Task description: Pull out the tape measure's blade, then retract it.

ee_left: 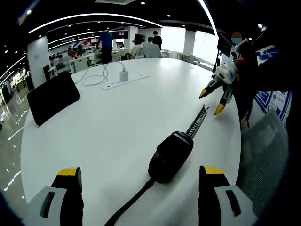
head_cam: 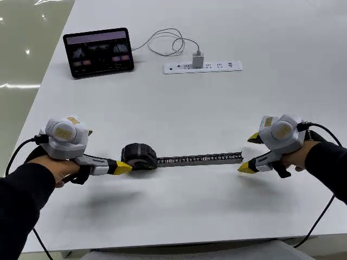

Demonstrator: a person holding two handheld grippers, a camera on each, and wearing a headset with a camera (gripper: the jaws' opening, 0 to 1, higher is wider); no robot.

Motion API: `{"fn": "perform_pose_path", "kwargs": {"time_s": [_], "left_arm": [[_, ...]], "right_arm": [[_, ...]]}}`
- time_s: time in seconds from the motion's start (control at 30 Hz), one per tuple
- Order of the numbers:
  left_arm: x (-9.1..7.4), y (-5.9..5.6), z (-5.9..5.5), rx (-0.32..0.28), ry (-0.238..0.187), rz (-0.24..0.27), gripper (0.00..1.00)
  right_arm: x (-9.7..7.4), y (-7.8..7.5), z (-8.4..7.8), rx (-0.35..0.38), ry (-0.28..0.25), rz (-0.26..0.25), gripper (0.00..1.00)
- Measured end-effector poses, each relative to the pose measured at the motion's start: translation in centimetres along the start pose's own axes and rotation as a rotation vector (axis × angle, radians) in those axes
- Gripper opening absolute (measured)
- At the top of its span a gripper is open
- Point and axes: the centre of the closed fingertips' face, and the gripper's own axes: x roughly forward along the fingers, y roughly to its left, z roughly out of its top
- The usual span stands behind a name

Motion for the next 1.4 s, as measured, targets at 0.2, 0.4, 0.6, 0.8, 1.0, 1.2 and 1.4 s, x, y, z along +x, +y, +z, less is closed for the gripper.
{"fn": "perform_pose_path", "kwargs": {"time_s": [0.2,0.4,0.6,0.8,1.0,1.2,1.4], "left_arm": [[-0.6,-0.7,-0.8,-0.016,-0.029,0.049,1.0],[-1.4,-1.6,-1.9,-0.04,-0.043,0.053,1.0],[-3.0,-1.2,-1.8,-0.067,-0.091,0.079,1.0],[-4.6,-0.7,-2.0,-0.081,-0.114,0.1,1.0],[-5.9,-1.3,-2.7,-0.101,-0.111,0.102,1.0],[-6.8,-2.3,-3.5,-0.099,-0.109,0.083,1.0],[-8.3,-3.1,-3.6,-0.103,-0.131,0.09,1.0]], "right_arm": [[-0.8,-0.4,0.1,0.104,-0.071,-0.068,0.6],[-2.4,-0.1,0.0,0.166,-0.135,-0.118,0.64],[-4.0,0.4,-0.7,0.216,-0.163,-0.177,0.67],[-5.3,1.1,-1.3,0.249,-0.181,-0.213,0.7],[-6.8,1.9,-2.0,0.279,-0.189,-0.236,0.73],[-8.6,2.4,-2.7,0.324,-0.228,-0.253,0.73],[-9.7,3.9,-3.9,0.333,-0.216,-0.262,0.76]]}}
